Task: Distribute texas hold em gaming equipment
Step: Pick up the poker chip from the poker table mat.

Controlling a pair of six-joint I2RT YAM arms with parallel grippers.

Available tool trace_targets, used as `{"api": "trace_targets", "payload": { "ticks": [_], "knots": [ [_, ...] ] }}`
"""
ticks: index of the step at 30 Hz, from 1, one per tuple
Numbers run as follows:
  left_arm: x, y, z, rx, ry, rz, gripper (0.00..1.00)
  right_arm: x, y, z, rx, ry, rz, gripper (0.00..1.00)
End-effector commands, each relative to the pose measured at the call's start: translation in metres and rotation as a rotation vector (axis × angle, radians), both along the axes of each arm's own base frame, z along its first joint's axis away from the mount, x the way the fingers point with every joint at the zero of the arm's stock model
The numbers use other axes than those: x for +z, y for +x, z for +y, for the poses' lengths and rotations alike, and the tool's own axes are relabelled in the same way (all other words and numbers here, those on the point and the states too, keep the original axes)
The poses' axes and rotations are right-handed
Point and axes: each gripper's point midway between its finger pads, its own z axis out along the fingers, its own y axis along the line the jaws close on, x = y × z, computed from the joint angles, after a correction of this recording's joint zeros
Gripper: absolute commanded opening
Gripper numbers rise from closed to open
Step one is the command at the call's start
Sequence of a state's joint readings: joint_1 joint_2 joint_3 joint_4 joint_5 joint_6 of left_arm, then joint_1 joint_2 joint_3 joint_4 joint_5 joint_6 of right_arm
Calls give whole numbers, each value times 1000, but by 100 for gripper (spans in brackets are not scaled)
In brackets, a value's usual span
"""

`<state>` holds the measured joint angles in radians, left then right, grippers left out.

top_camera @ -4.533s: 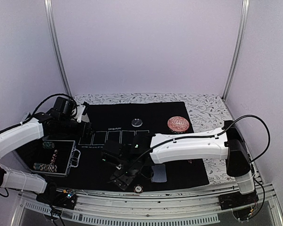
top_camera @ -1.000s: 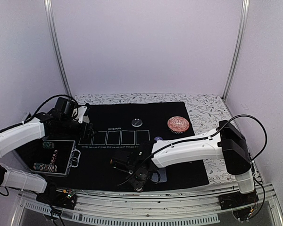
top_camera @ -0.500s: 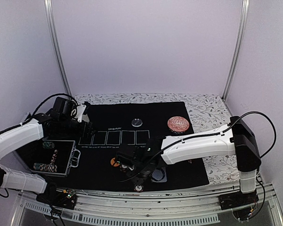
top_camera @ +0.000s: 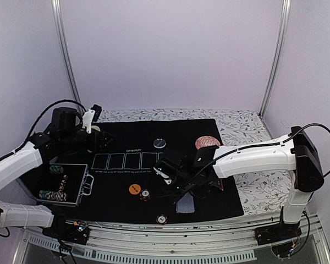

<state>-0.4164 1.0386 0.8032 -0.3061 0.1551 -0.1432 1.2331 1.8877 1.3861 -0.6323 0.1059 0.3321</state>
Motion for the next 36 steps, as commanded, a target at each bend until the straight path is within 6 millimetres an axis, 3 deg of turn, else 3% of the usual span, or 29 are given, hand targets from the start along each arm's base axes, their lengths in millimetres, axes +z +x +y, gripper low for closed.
{"api": "trace_targets", "payload": {
  "ticks": [1,5,9,14,17,20,25,33,36],
  "knots": [
    [41,-10,-40,-146,-50,-128,71,43,30,-9,-39,129,-66,46],
    [47,-33,-84,-323,-5,-178,71,59,61,-41,-137,182,-100,47],
    [39,-63,-124,-498,26,-169,71,77,86,-81,-248,220,-159,53],
    [-2,-120,-165,-722,179,-119,71,104,107,-134,-375,280,-242,68],
    [-27,-148,-178,-827,247,-61,74,116,115,-163,-447,317,-274,77],
    [-50,-173,-185,-930,290,2,78,122,117,-181,-484,335,-295,89],
    [-94,-203,-180,-1039,446,120,84,113,115,-192,-507,323,-286,99],
    [-137,-218,-169,-1125,588,130,82,97,108,-189,-503,323,-229,100],
    [-155,-220,-173,-1165,643,118,79,91,106,-189,-510,318,-212,100]
  ]
}}
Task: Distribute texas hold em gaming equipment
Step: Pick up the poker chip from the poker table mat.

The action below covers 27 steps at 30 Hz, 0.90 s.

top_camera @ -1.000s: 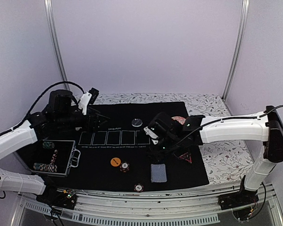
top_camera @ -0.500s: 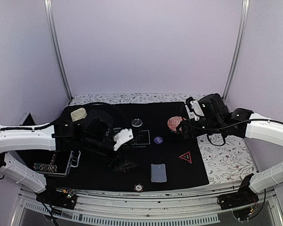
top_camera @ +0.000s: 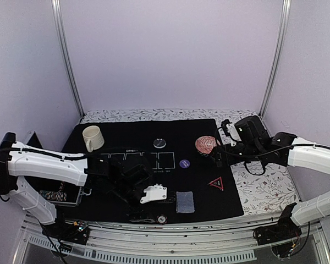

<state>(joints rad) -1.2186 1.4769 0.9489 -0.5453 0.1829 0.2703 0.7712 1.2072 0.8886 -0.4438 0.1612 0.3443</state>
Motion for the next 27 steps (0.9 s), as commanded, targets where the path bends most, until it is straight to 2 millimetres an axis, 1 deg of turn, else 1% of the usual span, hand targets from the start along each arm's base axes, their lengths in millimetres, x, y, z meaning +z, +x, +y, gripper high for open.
{"api": "trace_targets", "payload": {
  "ticks": [1,3,5,7,9,15,20,23,27],
  "knots": [
    [-35,-7,0,-95,90,-38,78,-6,-1,2,-9,27,26,100],
    [-44,-10,-7,-130,96,-30,76,-10,-2,3,-8,27,41,100],
    [-54,-11,-10,-156,118,-36,76,-16,-5,4,-5,29,62,100],
    [-62,-9,-12,-168,138,-57,78,-20,-7,5,-3,33,79,100],
    [-67,-3,-14,-164,145,-94,79,-22,-8,5,-3,35,89,100],
    [-72,4,-25,-177,143,-137,79,-26,-10,8,8,41,104,100],
    [-80,2,-30,-203,156,-145,78,-29,-10,10,20,35,112,100],
    [-83,2,-30,-222,167,-152,75,-31,-10,11,24,29,116,100],
    [-81,-1,-33,-223,166,-140,68,-33,-10,10,24,27,119,100]
  ]
}}
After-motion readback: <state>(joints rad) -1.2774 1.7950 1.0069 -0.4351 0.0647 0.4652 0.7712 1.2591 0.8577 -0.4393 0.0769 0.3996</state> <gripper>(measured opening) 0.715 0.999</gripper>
